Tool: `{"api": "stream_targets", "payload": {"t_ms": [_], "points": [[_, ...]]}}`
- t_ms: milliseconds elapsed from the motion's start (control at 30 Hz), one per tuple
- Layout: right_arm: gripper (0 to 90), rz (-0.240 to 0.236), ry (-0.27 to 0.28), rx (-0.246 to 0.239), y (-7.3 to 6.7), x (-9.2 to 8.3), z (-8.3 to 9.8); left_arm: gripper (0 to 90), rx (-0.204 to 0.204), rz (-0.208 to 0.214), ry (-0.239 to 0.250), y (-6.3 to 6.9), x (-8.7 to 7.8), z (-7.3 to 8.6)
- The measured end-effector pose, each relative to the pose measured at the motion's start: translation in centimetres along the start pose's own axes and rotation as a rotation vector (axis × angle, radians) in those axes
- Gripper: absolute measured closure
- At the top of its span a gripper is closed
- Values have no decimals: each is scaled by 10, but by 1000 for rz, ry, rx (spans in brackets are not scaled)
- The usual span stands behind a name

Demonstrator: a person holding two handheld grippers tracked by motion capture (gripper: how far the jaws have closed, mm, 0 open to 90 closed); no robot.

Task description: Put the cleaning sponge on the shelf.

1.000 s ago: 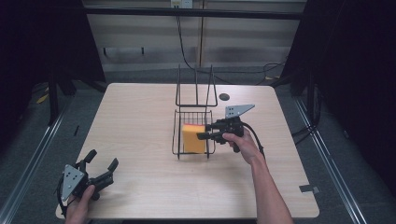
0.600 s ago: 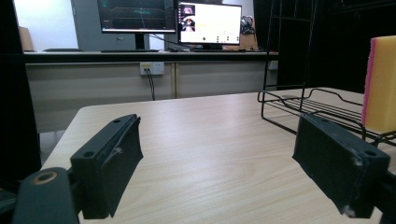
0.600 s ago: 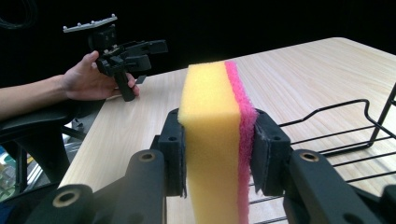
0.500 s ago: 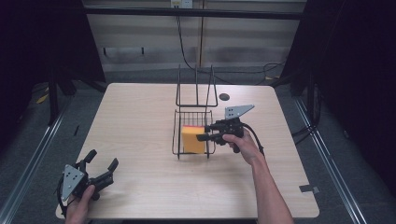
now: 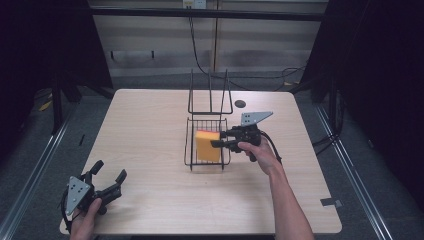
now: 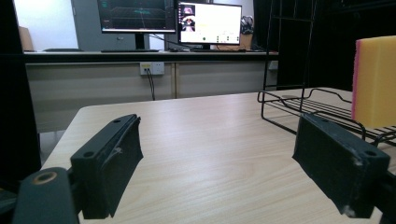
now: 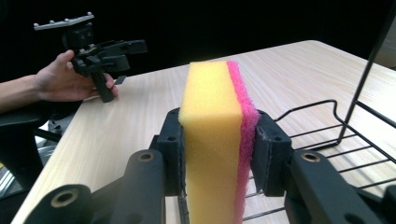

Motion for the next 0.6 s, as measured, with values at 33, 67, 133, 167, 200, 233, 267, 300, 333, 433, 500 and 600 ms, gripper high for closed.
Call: {"api": "stream_targets", "payload": {"t_ms": [33,67,133,167,200,233,267,300,333,433,500,600], "points": [[610,1,2,1,1,1,1,148,0,0,0,0,0,0],[610,2,2,3,1,2,1,148,0,0,0,0,0,0],[610,-16,-6,-2,0,4,4,149,0,0,0,0,0,0],[610,-16,-6,-2,0,4,4,148,0,0,0,0,0,0],[611,-33,-4,3,-2,7,4,148,0,0,0,0,0,0],[610,-43,-6,4,-3,7,5,149,1,0,0,0,0,0],[610,-43,-9,3,-3,7,5,148,1,0,0,0,0,0],[610,-42,-11,1,-4,7,5,149,0,0,0,0,0,0],[607,-44,-15,-5,-4,7,5,149,0,0,0,0,0,0],[594,-30,-19,-3,-3,5,7,148,1,0,0,0,0,0],[559,-9,-36,-6,-2,5,7,148,1,0,0,0,0,0],[496,14,-55,-5,-1,5,8,149,1,0,0,0,0,0]]}}
Point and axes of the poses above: each handheld gripper's, and its own axes: x roughly forward along the jaws, z roughly out of its underside, y roughly to its right, the point moved 8 cm from there along x, roughly forward along the jaws, and after that the axes turned 7 degrees about x, right-handed, at the moved point
